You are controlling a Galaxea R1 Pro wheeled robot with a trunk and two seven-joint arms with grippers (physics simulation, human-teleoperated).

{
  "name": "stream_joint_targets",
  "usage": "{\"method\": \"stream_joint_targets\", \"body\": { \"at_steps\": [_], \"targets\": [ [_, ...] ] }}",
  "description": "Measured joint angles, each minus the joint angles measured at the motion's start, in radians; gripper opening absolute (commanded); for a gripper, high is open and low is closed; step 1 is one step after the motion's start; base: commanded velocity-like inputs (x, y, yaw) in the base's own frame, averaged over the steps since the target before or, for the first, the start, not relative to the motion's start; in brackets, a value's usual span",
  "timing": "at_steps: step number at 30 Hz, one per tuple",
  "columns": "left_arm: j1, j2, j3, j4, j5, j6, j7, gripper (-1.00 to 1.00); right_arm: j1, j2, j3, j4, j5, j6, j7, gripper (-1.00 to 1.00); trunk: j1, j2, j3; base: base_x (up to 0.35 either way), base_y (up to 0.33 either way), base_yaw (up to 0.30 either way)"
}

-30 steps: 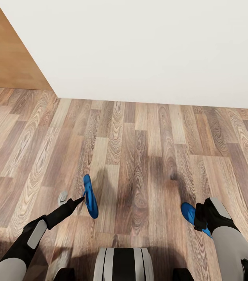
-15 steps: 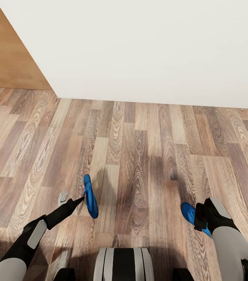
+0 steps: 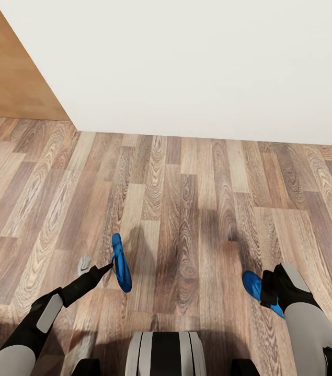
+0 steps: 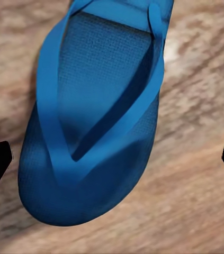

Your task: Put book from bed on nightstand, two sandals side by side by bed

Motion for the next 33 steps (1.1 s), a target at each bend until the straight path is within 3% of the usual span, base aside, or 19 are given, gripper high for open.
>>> {"method": "stream_joint_targets", "body": {
  "at_steps": [8,33],
  "targets": [
    [0.0,0.0,0.0,0.0,0.0,0.0,0.0,-1.0,0.0,0.0,0.0,0.0,0.001,0.002,0.062,1.0,0.0,0.0,0.0,0.0,0.0,0.0],
    [0.0,0.0,0.0,0.0,0.0,0.0,0.0,-1.0,0.0,0.0,0.0,0.001,-0.001,0.002,0.07,1.0,0.0,0.0,0.0,0.0,0.0,0.0]
  ]
}}
